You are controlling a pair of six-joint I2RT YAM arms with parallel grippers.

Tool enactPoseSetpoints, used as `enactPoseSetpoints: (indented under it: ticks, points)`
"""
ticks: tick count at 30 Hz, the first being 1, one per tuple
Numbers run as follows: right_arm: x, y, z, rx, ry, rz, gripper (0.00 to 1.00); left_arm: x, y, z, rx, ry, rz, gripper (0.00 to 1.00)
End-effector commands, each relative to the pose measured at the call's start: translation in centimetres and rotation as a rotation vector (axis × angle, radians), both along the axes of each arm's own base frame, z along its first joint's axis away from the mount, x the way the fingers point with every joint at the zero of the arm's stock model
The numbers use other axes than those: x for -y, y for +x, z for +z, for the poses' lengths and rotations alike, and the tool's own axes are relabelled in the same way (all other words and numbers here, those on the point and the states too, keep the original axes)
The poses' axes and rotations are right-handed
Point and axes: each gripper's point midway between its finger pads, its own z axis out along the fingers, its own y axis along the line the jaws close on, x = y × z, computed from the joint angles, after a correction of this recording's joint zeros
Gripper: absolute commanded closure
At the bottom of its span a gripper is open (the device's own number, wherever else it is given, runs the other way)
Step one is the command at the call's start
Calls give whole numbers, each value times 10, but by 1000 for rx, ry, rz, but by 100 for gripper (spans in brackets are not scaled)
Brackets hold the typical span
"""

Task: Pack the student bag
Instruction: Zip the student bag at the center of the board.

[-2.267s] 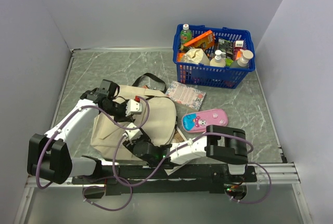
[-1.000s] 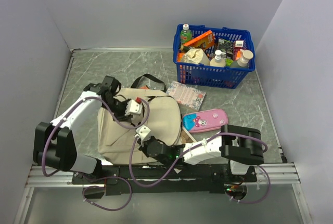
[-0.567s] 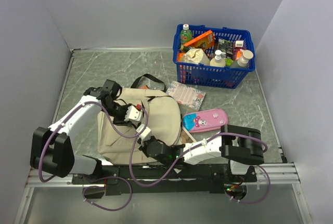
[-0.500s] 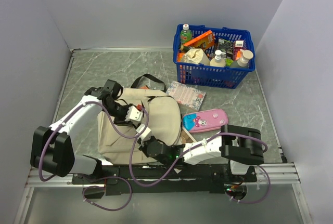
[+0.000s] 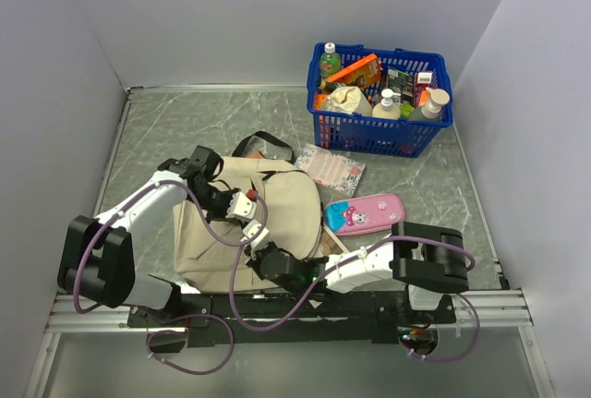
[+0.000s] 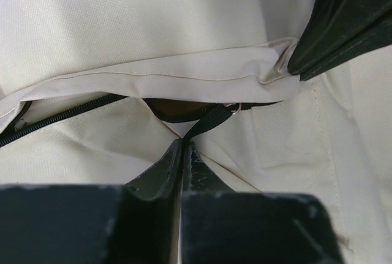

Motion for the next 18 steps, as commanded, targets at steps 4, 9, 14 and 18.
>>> enactPoseSetpoints:
  ticks: [4,9,14,18]
  points:
    - [0,-1,5,-9,15,-10,100,18,15,27,26,-69,17,99]
    - [1,-1,5,-9,17,-12,100,21,14,42,7,-87,39,99]
    - [0,-2,6,-8,21,3,100,19,38,31,29,-65,176,99]
    - [0,-4,6,-6,14,16,100,20,77,29,107,-63,305,99]
